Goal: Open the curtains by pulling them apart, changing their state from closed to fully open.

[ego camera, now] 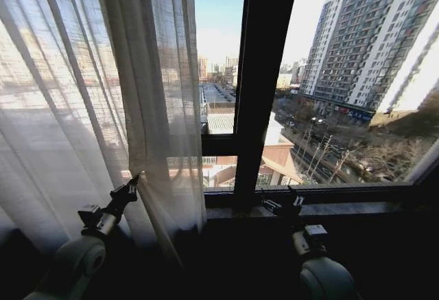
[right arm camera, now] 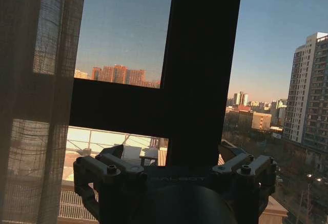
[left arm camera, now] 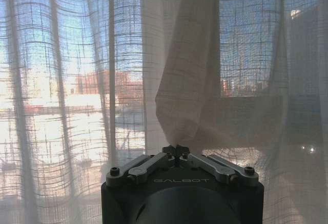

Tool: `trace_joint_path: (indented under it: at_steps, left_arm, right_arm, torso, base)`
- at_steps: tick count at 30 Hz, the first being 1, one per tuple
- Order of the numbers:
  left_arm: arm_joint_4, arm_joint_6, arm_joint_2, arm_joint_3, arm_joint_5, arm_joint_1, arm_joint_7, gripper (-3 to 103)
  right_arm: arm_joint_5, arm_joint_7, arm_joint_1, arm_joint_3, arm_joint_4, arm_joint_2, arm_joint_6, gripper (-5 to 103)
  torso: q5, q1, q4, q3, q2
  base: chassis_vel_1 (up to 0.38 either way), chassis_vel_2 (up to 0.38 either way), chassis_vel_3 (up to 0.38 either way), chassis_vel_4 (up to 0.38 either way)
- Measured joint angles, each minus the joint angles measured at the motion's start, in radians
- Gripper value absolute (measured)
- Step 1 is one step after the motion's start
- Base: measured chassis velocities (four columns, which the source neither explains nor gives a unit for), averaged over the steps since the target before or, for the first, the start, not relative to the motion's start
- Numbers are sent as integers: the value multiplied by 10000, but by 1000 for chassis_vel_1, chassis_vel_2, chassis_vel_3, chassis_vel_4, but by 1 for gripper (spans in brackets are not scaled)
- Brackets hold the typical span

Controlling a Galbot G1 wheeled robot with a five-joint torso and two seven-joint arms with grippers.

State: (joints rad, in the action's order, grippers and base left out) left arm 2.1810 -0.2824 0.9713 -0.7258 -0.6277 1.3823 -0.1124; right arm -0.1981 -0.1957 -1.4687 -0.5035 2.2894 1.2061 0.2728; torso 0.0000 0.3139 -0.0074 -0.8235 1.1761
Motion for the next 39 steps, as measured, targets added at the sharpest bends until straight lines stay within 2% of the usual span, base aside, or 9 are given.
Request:
trace_joint_path:
  at_steps: [39]
  left_arm:
    - [895, 232, 609, -593, 242, 996, 135, 0]
  right_arm:
    - [-2, -19, -262, 289, 307, -158, -6, 100]
  torso:
    - [4, 2, -1, 0, 0]
  base:
    - [353, 355, -350, -346]
